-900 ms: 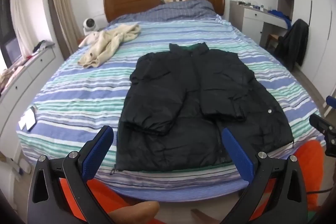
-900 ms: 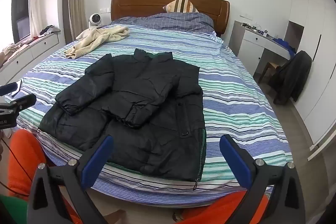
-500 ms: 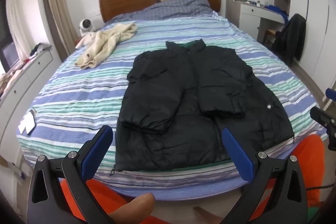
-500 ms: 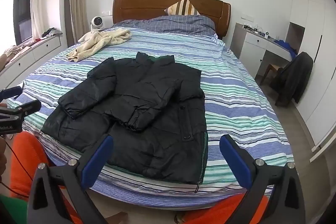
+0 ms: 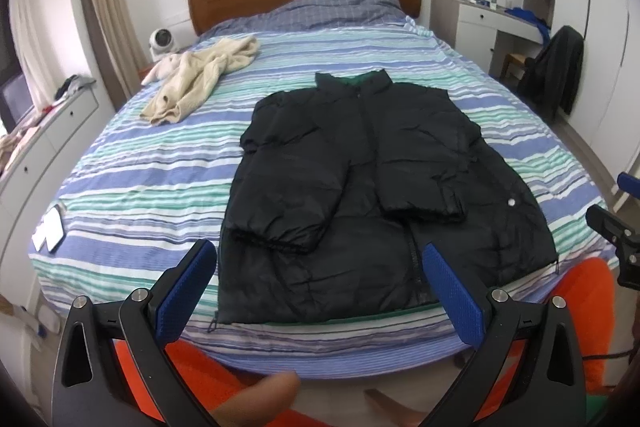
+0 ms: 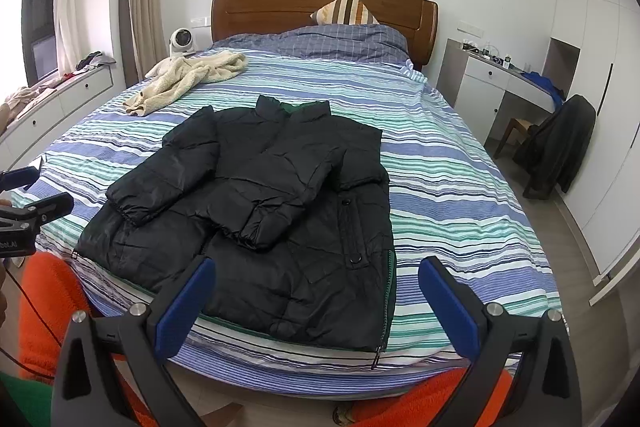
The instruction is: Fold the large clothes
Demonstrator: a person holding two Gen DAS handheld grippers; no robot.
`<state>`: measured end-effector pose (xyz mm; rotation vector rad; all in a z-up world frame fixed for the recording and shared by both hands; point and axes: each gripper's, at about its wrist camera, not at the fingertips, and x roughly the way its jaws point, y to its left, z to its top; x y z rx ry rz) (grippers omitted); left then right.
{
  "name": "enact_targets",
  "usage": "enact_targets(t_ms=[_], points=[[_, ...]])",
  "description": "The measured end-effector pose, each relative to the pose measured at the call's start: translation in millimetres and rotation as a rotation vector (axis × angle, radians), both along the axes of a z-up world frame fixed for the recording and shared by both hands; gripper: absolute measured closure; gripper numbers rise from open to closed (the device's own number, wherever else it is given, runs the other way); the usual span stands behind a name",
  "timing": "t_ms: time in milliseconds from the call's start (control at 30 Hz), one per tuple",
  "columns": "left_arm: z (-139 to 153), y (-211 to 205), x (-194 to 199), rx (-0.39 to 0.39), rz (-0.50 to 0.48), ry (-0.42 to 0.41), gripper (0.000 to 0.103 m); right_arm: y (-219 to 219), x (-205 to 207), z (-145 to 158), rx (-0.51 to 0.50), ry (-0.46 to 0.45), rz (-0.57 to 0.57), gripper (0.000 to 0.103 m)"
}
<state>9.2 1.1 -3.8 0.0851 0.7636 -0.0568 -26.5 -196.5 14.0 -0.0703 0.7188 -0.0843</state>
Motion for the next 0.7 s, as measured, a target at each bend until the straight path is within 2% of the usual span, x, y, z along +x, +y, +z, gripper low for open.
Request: enact_targets(t_ms=[367,700], points=[[-11,3,8,-0.009,0.011,0.042,0.000,0,5,-6,0.001,0.019,-0.002,0.000],[-11,2,10,-0.018,-0.003,0.043,0.000,1,7,-8,0.005,0.026,-0.004,0.000]])
